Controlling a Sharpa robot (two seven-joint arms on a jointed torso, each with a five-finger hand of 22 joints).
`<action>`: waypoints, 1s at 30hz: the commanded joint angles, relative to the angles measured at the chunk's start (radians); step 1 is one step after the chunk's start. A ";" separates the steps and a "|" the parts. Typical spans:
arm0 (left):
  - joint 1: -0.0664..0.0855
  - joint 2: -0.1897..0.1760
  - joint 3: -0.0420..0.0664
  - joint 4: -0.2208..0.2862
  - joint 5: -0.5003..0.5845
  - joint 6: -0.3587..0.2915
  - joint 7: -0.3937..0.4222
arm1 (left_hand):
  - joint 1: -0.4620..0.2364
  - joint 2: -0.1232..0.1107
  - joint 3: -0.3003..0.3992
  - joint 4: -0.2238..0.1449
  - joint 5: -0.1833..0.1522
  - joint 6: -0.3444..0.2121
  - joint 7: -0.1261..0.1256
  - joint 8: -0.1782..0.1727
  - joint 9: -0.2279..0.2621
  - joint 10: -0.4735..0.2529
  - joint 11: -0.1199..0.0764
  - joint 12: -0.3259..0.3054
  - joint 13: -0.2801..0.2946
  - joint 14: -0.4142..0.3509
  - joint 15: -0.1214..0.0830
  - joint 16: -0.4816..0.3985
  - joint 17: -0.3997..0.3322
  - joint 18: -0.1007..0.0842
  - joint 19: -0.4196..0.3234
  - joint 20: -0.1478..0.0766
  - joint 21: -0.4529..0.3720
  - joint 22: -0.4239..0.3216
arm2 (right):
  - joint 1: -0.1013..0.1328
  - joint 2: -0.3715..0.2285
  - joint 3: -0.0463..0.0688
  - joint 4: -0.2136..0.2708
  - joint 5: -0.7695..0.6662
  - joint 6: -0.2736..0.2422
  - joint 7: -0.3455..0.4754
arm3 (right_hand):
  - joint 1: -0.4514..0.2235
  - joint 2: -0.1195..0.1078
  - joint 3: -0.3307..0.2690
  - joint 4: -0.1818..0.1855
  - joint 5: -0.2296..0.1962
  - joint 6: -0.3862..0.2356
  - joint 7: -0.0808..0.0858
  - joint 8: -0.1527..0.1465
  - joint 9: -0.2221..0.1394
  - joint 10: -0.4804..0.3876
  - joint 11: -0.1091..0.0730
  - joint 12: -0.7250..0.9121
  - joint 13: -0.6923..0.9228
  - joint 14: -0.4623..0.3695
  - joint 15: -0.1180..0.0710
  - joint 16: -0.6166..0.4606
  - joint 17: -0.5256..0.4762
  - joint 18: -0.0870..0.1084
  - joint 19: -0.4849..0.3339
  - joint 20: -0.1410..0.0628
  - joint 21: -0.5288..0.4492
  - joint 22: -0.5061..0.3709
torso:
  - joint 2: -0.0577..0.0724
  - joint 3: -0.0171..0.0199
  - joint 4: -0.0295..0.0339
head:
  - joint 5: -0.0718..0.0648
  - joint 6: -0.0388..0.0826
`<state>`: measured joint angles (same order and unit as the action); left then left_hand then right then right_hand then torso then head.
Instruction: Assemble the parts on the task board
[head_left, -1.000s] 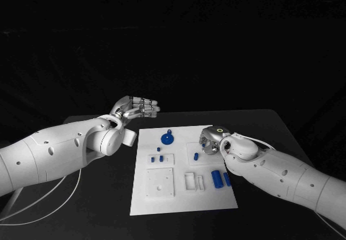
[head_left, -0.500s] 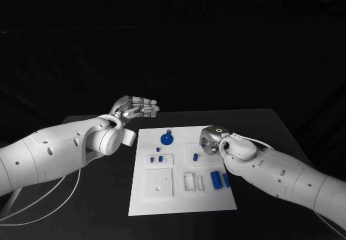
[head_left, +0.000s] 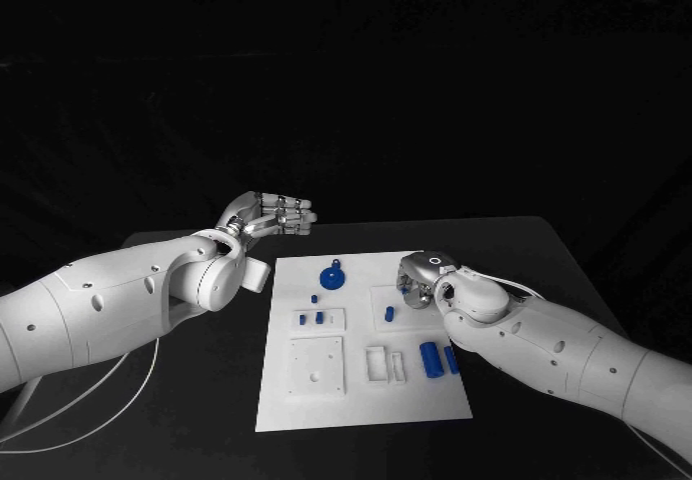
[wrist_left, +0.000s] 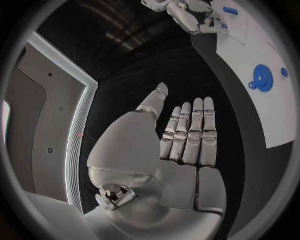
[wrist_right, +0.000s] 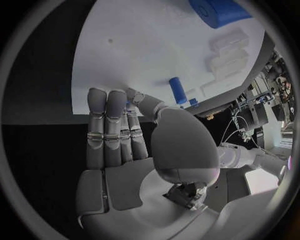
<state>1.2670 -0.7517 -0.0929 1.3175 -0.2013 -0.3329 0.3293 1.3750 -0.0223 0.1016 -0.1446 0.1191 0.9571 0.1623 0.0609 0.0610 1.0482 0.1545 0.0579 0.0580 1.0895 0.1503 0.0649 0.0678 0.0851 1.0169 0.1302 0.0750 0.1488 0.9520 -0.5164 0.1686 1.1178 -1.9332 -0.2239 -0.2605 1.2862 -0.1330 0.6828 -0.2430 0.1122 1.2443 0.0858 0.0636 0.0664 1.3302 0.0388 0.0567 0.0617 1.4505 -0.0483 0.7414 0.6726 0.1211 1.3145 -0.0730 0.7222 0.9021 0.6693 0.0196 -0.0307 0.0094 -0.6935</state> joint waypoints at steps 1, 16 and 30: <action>0.002 0.002 0.001 0.001 0.007 0.008 0.004 | 0.008 0.003 -0.006 -0.002 -0.004 -0.008 0.001 0.001 -0.001 -0.008 0.002 0.005 0.000 -0.007 -0.003 -0.004 0.000 -0.002 0.005 0.001 0.004 -0.003 | -0.002 0.007 -0.001 0.001 -0.024 -0.012 -0.009 | -0.004 0.009 -0.011 0.002 -0.006 0.012 -0.001 0.000 0.002 0.014 -0.006 0.003 0.001 0.000 -0.006 -0.003 0.001 0.009 0.008 -0.003 0.001 0.010 | 0.000 -0.0002 0.0010 | -0.001 -0.001; 0.001 0.002 0.001 -0.016 0.007 0.008 0.006 | 0.007 0.004 -0.007 -0.004 -0.003 -0.010 0.001 0.001 -0.001 -0.008 0.002 0.005 0.000 -0.008 -0.003 -0.004 0.000 0.000 0.008 0.001 0.006 -0.007 | -0.016 -0.013 0.026 0.022 -0.008 -0.106 -0.011 | -0.009 0.001 0.000 0.004 0.005 0.031 -0.007 0.000 0.002 0.032 -0.012 0.003 0.001 0.001 -0.014 -0.001 0.002 -0.001 0.041 -0.012 -0.026 0.112 | -0.001 0.0010 0.0006 | 0.005 0.001; 0.002 0.003 0.001 -0.043 0.007 0.001 0.006 | 0.006 0.005 -0.008 -0.003 -0.002 -0.009 0.001 0.001 -0.001 -0.008 0.002 0.005 0.000 -0.008 -0.003 -0.004 0.000 0.001 0.010 0.001 0.008 -0.010 | -0.019 -0.065 0.135 0.139 0.063 -0.131 -0.006 | -0.007 0.002 -0.002 0.010 -0.007 0.033 -0.007 0.000 0.002 0.034 -0.013 0.003 0.001 0.000 -0.018 0.005 0.000 -0.002 0.070 -0.016 -0.068 0.209 | -0.001 -0.0009 -0.0008 | 0.011 0.003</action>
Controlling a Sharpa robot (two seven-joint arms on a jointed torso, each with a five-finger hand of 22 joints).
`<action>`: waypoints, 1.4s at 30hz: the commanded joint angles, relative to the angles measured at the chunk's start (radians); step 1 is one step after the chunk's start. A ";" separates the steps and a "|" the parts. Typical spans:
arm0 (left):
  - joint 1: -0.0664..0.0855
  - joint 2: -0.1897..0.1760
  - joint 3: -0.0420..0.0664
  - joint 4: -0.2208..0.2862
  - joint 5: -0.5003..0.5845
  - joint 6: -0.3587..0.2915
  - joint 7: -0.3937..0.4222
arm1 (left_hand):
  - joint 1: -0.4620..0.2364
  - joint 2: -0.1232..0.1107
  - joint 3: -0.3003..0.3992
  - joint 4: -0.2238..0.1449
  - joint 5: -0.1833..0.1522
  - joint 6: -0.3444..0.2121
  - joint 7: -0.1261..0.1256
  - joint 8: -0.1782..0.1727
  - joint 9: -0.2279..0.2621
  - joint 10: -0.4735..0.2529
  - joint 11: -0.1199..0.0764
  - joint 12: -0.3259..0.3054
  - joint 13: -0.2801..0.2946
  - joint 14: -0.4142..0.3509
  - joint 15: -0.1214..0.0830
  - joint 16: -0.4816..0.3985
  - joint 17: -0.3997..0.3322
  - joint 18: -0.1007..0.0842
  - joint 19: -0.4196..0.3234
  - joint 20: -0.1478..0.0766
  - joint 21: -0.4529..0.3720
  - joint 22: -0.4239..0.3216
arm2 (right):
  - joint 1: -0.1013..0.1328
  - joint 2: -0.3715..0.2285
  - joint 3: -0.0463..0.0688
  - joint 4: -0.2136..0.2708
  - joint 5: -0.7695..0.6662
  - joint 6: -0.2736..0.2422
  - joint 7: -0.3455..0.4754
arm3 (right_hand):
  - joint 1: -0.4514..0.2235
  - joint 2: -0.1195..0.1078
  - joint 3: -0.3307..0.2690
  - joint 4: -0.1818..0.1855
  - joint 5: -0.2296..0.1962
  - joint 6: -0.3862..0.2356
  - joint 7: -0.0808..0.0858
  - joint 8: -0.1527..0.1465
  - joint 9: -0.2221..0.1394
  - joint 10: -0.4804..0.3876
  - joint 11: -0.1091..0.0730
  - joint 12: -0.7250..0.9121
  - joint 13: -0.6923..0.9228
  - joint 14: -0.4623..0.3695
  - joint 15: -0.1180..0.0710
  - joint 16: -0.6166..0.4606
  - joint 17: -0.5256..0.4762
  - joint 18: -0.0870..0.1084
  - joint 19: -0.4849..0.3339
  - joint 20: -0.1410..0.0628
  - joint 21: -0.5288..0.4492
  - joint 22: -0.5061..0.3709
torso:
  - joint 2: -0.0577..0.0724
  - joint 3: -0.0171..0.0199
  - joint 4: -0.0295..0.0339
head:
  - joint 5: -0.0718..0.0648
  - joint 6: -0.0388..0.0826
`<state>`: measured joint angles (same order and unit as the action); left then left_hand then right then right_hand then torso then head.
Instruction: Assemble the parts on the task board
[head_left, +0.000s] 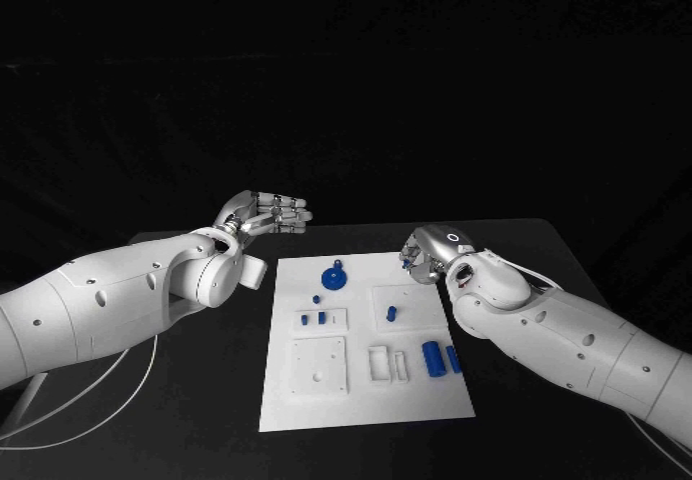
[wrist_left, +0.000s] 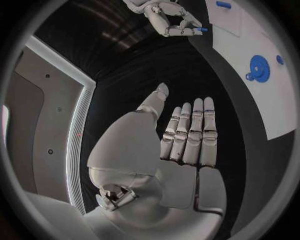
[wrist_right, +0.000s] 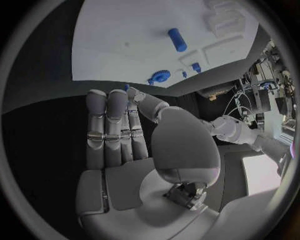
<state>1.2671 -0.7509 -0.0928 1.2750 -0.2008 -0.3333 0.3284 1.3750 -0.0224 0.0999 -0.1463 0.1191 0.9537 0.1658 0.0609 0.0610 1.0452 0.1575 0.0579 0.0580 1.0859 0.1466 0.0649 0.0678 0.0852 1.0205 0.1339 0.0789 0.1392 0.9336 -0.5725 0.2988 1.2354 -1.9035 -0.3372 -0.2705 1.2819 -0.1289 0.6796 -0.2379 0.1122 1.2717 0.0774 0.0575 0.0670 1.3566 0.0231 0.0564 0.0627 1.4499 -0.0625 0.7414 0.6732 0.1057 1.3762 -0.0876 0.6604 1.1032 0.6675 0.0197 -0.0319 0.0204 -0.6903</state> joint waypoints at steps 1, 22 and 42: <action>0.002 0.002 0.001 -0.001 0.006 0.002 0.007 | 0.006 0.005 -0.006 -0.001 -0.002 -0.005 -0.002 0.001 -0.001 -0.005 -0.001 0.005 0.000 -0.004 0.001 -0.004 0.000 0.001 0.006 -0.003 0.004 -0.001 | -0.001 -0.013 0.008 0.033 0.040 -0.017 0.004 | -0.002 -0.002 0.001 0.005 -0.007 0.005 0.001 0.006 0.001 0.007 0.003 0.003 0.000 0.001 -0.004 0.005 -0.001 0.014 0.009 -0.001 -0.008 0.010 | 0.001 -0.0009 0.0009 | 0.001 0.000; 0.001 0.016 0.001 0.004 0.013 0.000 0.011 | 0.004 0.006 -0.008 0.001 -0.002 -0.006 -0.002 0.001 0.000 -0.006 0.000 0.005 0.000 -0.005 0.001 -0.004 0.000 0.002 0.009 -0.002 0.006 -0.006 | -0.066 0.015 -0.059 0.206 0.028 0.021 0.040 | -0.007 0.008 -0.011 -0.002 -0.002 0.006 0.001 0.006 0.002 0.007 0.002 0.003 0.000 0.001 -0.005 0.004 -0.006 0.013 0.038 -0.002 -0.089 0.086 | 0.000 -0.0033 -0.0005 | 0.072 -0.011; 0.001 0.036 0.001 0.002 0.014 0.008 0.007 | 0.007 0.009 -0.007 0.000 0.010 -0.008 -0.002 0.001 -0.001 -0.008 0.000 0.005 0.000 -0.009 0.002 -0.004 -0.001 0.004 0.009 -0.002 0.007 -0.013 | -0.106 0.091 -0.172 0.212 -0.091 0.044 0.030 | -0.008 0.007 -0.004 -0.008 -0.003 0.007 0.001 0.006 0.002 0.008 0.003 0.003 0.000 0.001 -0.006 0.013 -0.012 0.013 0.054 -0.002 -0.113 0.124 | 0.000 -0.0020 -0.0007 | 0.119 -0.035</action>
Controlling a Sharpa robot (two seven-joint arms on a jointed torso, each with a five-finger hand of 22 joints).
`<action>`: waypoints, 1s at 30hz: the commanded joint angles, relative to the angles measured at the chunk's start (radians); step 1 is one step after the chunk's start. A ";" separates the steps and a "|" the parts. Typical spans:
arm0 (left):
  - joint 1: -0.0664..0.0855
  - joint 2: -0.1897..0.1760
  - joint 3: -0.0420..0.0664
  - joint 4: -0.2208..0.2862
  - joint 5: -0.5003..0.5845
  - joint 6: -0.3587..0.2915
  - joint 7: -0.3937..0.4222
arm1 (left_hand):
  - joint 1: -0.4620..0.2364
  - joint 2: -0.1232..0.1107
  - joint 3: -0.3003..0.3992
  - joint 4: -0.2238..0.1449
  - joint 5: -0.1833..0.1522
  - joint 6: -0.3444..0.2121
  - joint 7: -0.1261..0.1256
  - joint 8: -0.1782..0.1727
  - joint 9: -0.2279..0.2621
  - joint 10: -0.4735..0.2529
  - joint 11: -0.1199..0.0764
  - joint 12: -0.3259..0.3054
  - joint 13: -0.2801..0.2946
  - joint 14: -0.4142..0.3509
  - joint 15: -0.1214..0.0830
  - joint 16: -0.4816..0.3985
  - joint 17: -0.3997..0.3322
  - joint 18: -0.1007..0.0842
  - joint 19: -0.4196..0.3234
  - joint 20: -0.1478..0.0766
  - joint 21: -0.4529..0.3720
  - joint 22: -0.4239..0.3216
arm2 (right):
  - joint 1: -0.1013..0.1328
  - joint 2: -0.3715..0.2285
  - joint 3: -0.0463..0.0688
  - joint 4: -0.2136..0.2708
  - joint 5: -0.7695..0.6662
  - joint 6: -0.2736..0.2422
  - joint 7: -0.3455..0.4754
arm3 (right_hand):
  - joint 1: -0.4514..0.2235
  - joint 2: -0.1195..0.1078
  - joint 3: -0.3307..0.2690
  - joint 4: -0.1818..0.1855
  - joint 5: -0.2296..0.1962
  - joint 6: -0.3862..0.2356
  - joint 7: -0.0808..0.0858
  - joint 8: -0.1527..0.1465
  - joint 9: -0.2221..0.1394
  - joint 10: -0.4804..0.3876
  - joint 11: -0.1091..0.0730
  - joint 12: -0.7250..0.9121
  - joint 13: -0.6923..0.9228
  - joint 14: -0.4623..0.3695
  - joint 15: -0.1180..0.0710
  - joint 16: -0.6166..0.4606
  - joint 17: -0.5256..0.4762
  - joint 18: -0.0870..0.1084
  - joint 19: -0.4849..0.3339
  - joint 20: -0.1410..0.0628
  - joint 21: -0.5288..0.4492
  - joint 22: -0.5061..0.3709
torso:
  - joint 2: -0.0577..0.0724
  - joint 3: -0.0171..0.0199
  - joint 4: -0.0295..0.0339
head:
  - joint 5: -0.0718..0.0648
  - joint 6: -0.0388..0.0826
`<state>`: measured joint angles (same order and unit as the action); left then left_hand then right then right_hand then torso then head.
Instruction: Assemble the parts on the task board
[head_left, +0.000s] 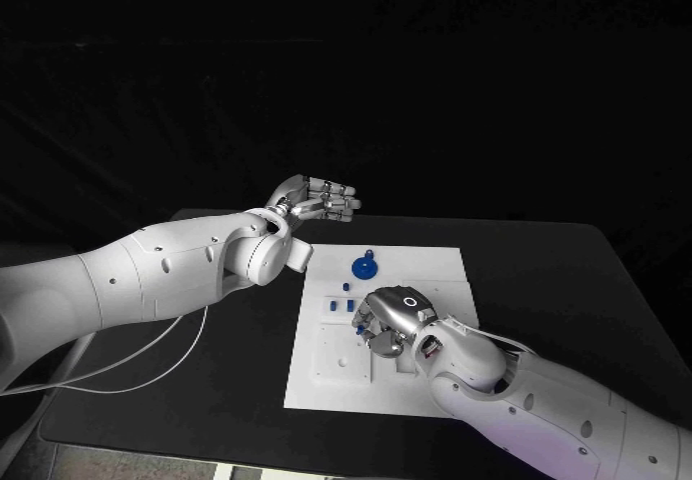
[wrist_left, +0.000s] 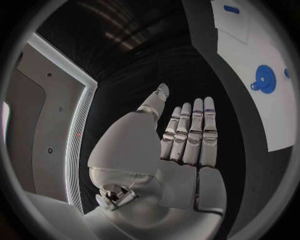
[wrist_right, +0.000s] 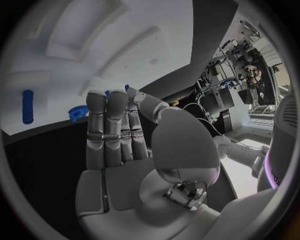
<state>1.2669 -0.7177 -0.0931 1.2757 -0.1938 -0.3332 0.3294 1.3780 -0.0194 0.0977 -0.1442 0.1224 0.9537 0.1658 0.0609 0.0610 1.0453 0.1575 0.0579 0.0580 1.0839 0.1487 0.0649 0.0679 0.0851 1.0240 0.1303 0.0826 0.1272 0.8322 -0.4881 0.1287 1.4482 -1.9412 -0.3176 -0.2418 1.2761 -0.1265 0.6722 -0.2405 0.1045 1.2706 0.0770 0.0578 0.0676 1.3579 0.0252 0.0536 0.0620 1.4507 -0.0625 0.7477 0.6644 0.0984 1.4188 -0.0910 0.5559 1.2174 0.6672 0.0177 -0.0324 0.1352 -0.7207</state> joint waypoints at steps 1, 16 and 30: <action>0.001 0.003 0.001 0.002 0.007 0.009 0.006 | 0.003 0.006 -0.005 -0.002 0.009 -0.009 -0.002 0.001 -0.001 -0.009 0.001 0.005 0.000 -0.007 0.000 -0.004 -0.001 0.004 0.006 0.002 0.004 -0.001 | -0.006 0.008 -0.003 -0.001 -0.055 0.026 0.000 | -0.002 0.005 0.003 -0.006 0.005 0.009 0.002 0.006 0.001 0.006 0.001 0.005 0.001 0.000 -0.006 0.007 -0.003 0.020 0.011 0.002 -0.009 0.010 | 0.001 -0.0002 -0.0015 | 0.008 -0.007; 0.001 0.006 0.001 0.003 0.007 0.015 0.006 | 0.001 0.005 -0.006 -0.002 0.004 -0.011 -0.002 0.001 -0.001 -0.010 0.001 0.005 0.000 -0.009 0.001 -0.004 -0.001 0.005 0.006 0.003 0.005 -0.004 | -0.017 0.018 -0.009 -0.016 -0.075 0.039 -0.033 | -0.003 0.004 0.006 -0.006 0.005 0.009 0.000 0.006 0.001 0.008 0.000 0.006 0.001 0.001 -0.006 0.010 -0.011 0.020 0.018 0.001 -0.028 0.024 | 0.000 -0.0006 -0.0004 | 0.013 -0.022; 0.001 0.008 0.001 0.001 0.007 0.023 0.009 | -0.005 0.007 0.003 -0.010 0.032 -0.013 -0.001 0.001 -0.001 -0.011 0.001 0.005 0.000 -0.011 0.001 -0.004 -0.001 0.007 0.006 0.003 0.008 -0.007 | -0.020 0.023 -0.014 -0.027 -0.081 0.054 -0.038 | -0.004 0.004 0.008 -0.006 0.005 0.009 0.000 0.006 0.001 0.008 0.000 0.006 0.001 0.000 -0.006 0.015 -0.020 0.018 0.023 0.000 -0.043 0.037 | 0.000 -0.0007 -0.0002 | 0.014 -0.028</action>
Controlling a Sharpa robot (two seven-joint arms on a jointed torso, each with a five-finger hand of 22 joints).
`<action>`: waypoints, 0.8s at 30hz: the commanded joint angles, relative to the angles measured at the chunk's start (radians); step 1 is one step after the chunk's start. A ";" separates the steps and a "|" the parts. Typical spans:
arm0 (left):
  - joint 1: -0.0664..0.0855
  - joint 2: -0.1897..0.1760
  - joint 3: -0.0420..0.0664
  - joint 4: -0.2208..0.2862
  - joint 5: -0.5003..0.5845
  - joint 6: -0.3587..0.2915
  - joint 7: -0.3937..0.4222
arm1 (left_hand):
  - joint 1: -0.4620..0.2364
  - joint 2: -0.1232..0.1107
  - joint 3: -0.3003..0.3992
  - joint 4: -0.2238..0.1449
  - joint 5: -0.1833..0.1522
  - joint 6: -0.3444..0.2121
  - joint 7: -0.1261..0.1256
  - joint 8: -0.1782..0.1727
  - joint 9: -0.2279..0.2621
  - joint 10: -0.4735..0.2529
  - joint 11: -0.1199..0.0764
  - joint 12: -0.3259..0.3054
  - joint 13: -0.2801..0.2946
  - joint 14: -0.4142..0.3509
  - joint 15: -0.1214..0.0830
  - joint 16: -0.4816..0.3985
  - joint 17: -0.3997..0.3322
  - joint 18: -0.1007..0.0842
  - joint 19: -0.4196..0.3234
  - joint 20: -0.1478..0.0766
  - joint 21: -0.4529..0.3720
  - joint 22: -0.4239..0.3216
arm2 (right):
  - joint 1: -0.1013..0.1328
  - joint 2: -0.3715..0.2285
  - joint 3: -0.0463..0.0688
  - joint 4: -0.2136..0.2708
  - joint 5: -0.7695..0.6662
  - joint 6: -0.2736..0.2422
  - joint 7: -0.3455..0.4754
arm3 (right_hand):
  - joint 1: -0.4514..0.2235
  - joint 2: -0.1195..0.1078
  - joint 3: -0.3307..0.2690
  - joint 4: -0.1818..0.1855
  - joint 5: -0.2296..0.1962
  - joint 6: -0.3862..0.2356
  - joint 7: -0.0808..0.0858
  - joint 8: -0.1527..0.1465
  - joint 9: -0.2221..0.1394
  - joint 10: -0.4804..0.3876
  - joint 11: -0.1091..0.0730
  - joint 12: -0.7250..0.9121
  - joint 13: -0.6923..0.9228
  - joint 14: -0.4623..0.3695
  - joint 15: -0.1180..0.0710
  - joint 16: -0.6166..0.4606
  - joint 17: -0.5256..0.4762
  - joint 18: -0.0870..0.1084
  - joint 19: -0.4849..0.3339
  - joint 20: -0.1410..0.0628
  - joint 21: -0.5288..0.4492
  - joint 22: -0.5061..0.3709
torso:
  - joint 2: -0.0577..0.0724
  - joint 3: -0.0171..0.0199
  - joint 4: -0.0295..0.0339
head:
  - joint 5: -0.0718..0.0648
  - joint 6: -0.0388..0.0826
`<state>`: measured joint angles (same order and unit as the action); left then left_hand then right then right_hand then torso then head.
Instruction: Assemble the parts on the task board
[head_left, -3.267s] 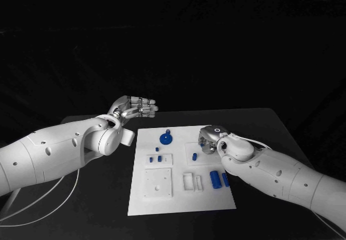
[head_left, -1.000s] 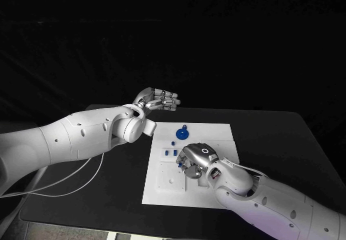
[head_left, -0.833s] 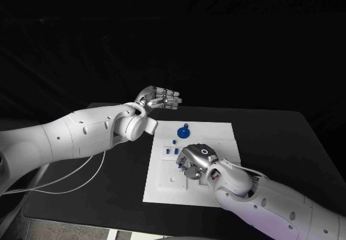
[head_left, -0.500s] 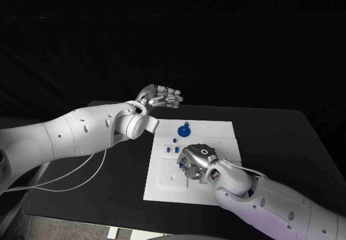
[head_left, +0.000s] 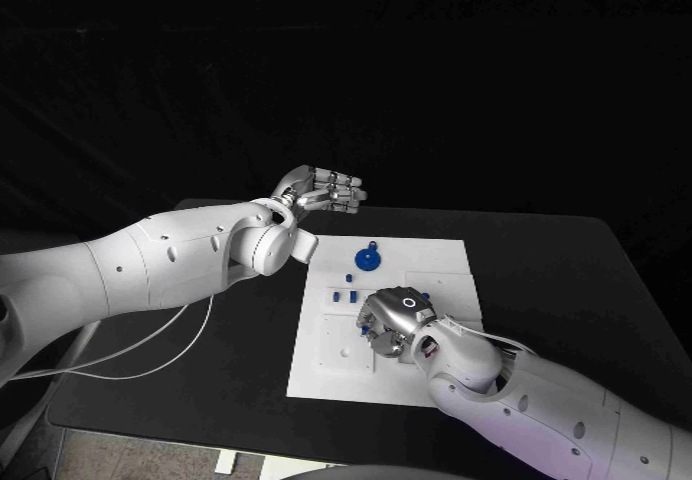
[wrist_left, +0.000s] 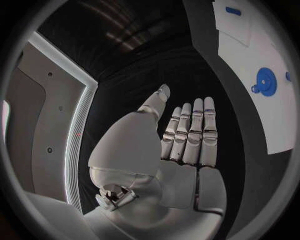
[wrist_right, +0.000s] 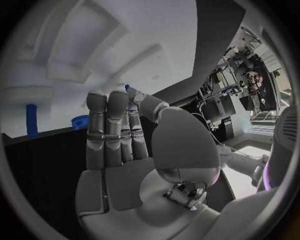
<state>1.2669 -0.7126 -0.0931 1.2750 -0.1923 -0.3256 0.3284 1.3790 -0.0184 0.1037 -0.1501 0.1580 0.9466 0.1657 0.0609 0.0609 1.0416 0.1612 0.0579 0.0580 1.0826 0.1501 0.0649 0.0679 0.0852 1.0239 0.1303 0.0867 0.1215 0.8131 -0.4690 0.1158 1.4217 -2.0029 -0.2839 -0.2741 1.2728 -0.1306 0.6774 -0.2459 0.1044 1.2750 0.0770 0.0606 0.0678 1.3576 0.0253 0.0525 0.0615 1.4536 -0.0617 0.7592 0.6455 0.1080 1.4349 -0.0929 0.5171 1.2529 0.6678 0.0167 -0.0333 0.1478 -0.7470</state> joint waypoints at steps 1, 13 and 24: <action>0.001 0.003 0.001 0.001 0.006 0.016 0.010 | -0.006 0.006 -0.003 -0.004 -0.003 -0.006 -0.001 0.001 -0.001 -0.007 -0.002 0.005 0.000 -0.010 0.000 -0.004 -0.001 0.006 0.006 0.003 0.004 -0.001 | -0.001 0.005 -0.001 -0.002 -0.019 0.020 -0.006 | -0.002 0.008 0.002 0.000 0.005 0.005 0.000 0.003 0.001 0.008 -0.001 0.007 0.001 -0.003 -0.007 0.004 -0.003 0.009 0.008 0.002 -0.007 0.005 | 0.000 0.0003 0.0006 | 0.001 -0.001; 0.001 0.003 0.001 0.001 0.006 0.016 0.010 | -0.006 0.005 -0.004 -0.005 -0.006 -0.006 -0.001 0.001 -0.001 -0.008 -0.002 0.005 0.000 -0.010 0.000 -0.004 -0.001 0.007 0.006 0.004 0.005 -0.002 | -0.002 0.013 -0.007 -0.016 -0.019 0.022 -0.002 | -0.002 0.008 0.002 -0.001 0.006 0.005 0.000 0.003 0.001 0.009 -0.001 0.007 0.001 -0.003 -0.007 0.005 -0.005 0.008 0.010 0.002 -0.009 0.007 | -0.001 0.0002 0.0003 | 0.003 -0.002; 0.001 0.004 0.001 0.001 0.006 0.016 0.010 | -0.006 0.005 -0.004 -0.005 -0.006 -0.006 -0.001 0.001 -0.001 -0.008 -0.002 0.005 0.000 -0.010 0.000 -0.004 -0.001 0.007 0.006 0.004 0.005 -0.002 | -0.003 0.022 -0.018 -0.026 -0.019 0.028 -0.006 | -0.003 0.009 0.002 -0.002 0.008 0.005 0.000 0.003 0.001 0.008 0.000 0.007 0.001 -0.003 -0.007 0.006 -0.010 0.008 0.013 0.002 -0.017 0.013 | -0.001 -0.0001 -0.0004 | 0.004 -0.004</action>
<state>1.2668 -0.7109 -0.0930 1.2744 -0.1920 -0.3218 0.3290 1.3790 -0.0184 0.1009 -0.1528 0.1577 0.9466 0.1657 0.0609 0.0609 1.0416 0.1612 0.0579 0.0580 1.0826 0.1501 0.0649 0.0679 0.0851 1.0239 0.1302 0.0867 0.1202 0.8133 -0.4500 0.1005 1.3971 -2.0095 -0.2785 -0.2761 1.2728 -0.1307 0.6762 -0.2471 0.1064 1.2745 0.0769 0.0579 0.0670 1.3596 0.0230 0.0567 0.0641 1.4515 -0.0641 0.7591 0.6367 0.1070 1.4418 -0.0926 0.5035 1.2652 0.6671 0.0169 -0.0332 0.1516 -0.7506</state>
